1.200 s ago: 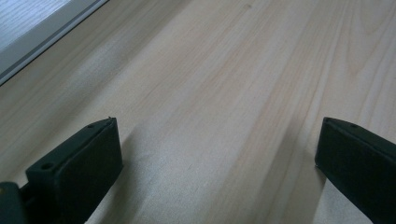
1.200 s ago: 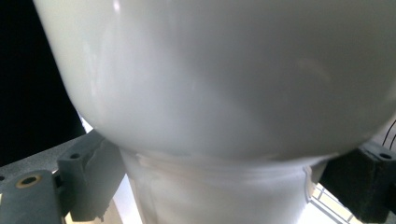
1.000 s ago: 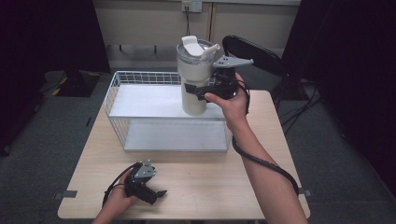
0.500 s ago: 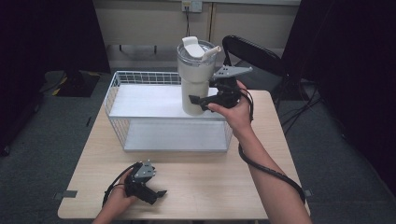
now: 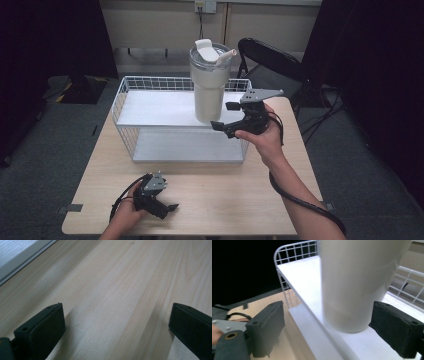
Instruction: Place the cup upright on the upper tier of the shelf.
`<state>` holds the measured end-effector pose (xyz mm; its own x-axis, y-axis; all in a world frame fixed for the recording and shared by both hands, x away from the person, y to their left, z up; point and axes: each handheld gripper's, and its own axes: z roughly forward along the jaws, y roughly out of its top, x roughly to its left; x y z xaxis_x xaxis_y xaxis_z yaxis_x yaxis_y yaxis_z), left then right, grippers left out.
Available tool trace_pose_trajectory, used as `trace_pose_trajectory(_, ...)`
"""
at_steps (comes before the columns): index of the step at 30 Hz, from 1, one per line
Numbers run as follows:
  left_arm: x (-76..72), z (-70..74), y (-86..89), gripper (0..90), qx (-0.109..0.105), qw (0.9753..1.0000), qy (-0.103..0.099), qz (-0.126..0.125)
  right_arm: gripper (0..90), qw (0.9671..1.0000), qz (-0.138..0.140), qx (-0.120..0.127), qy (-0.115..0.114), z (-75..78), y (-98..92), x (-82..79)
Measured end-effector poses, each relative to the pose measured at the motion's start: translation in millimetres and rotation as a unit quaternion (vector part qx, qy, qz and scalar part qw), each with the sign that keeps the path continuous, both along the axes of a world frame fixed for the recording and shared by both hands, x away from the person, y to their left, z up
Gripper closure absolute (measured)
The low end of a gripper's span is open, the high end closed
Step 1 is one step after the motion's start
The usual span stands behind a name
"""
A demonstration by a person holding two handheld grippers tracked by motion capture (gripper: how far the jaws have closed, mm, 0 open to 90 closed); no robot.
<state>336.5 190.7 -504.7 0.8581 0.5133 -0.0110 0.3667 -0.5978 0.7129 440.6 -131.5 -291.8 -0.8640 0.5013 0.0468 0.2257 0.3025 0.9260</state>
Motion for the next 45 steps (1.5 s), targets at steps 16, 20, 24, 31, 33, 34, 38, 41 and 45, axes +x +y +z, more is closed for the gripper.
trace_pose_trajectory(16,0.1,-0.1,0.0,0.0,0.0,1.0,0.001,0.0,11.4,0.9994,0.018,0.029,-0.008,-12.1,-11.6,-34.6)
trace_pose_trajectory(20,0.1,-0.1,0.0,0.0,0.0,1.0,0.001,-0.001,11.4,0.9994,0.021,0.027,-0.003,-17.7,-16.6,-40.2)
trace_pose_trajectory(24,0.1,0.0,0.0,0.0,0.0,1.0,0.001,0.0,11.2,0.9994,0.021,0.029,0.0,-22.5,-20.4,-44.3)
trace_pose_trajectory(31,0.0,0.0,0.0,0.0,0.001,1.0,0.001,0.0,11.1,0.9991,0.037,0.022,0.0,-31.9,-30.8,-50.9)
trace_pose_trajectory(33,0.1,0.0,0.0,0.0,0.001,1.0,0.0,0.0,11.2,0.9991,0.039,0.019,0.0,-35.1,-33.3,-52.4)
trace_pose_trajectory(34,0.1,0.0,0.0,0.0,0.001,1.0,0.001,0.0,11.2,0.9989,0.043,0.018,-0.003,-37.2,-35.1,-53.3)
trace_pose_trajectory(38,0.1,0.0,0.0,0.0,0.001,1.0,0.001,0.0,11.2,0.999,0.042,0.015,-0.007,-45.8,-40.7,-56.1)
trace_pose_trajectory(41,0.0,0.0,0.0,0.0,0.001,1.0,0.001,0.0,11.2,0.999,0.045,0.008,0.001,-53.2,-44.1,-57.2)
trace_pose_trajectory(45,0.1,0.0,0.0,0.0,0.001,1.0,0.001,0.0,11.2,0.999,0.044,0.002,0.007,-59.6,-46.0,-58.2)
